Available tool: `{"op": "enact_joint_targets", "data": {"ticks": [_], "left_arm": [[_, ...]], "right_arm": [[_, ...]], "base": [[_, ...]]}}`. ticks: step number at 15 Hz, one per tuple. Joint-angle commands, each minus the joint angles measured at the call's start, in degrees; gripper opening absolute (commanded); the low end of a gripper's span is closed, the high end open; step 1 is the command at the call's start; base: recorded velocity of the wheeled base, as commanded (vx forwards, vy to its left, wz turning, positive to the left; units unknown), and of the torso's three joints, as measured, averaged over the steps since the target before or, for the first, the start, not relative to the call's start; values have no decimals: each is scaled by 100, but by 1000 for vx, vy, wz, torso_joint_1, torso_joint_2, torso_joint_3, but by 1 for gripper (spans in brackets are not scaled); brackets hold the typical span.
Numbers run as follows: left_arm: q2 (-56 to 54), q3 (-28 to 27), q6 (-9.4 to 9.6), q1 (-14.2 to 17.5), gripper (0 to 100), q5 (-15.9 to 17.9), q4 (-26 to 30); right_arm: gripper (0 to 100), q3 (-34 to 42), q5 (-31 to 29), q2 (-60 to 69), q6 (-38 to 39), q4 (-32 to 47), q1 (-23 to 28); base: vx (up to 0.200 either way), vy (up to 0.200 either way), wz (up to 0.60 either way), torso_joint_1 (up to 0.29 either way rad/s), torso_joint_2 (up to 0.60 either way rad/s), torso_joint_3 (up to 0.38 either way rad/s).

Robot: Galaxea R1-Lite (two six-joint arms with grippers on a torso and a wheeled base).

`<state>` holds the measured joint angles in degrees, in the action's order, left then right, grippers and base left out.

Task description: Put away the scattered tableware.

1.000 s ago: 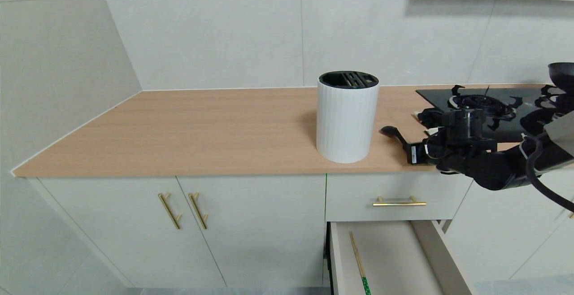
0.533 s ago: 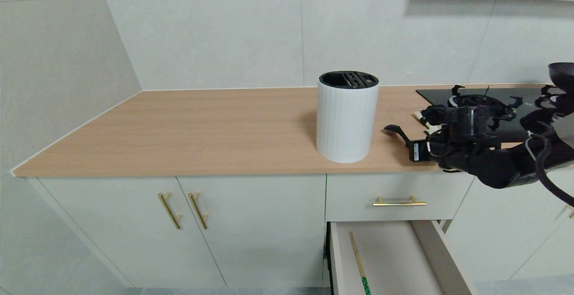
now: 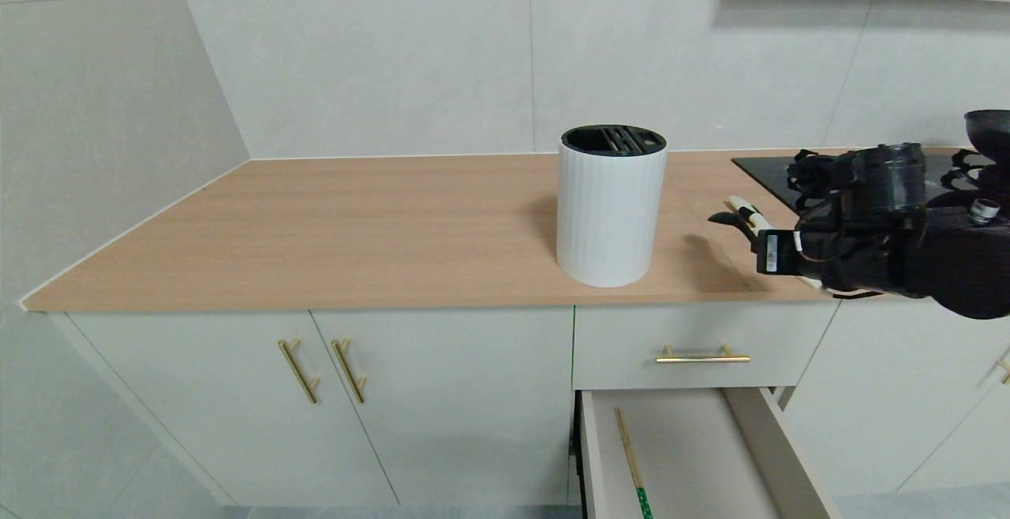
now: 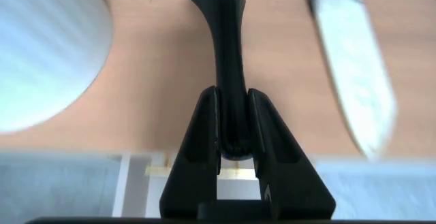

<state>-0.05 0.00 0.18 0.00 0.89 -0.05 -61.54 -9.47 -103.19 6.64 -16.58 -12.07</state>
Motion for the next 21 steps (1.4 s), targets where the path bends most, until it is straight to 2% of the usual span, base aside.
{"op": "enact_joint_targets", "data": {"ticks": [1, 4, 9, 13, 21], "left_arm": [[5, 0, -1, 0, 100, -1, -4], [5, 0, -1, 0, 100, -1, -4], [5, 0, -1, 0, 100, -1, -4], [5, 0, -1, 0, 100, -1, 5], [5, 0, -1, 0, 100, -1, -4]], "right_arm": [[0, 898, -55, 1293, 48, 340, -182], [0, 1522, -28, 2049, 48, 665, -375], [0, 2014, 24, 2233, 4, 638, -586], [0, 2093, -2, 2075, 4, 638, -885], [0, 2146, 16, 2040, 4, 630, -885]], "base": [[0, 0, 0, 0, 0, 0], [0, 0, 0, 0, 0, 0], [0, 0, 0, 0, 0, 0], [0, 0, 0, 0, 0, 0], [0, 0, 0, 0, 0, 0]]}}
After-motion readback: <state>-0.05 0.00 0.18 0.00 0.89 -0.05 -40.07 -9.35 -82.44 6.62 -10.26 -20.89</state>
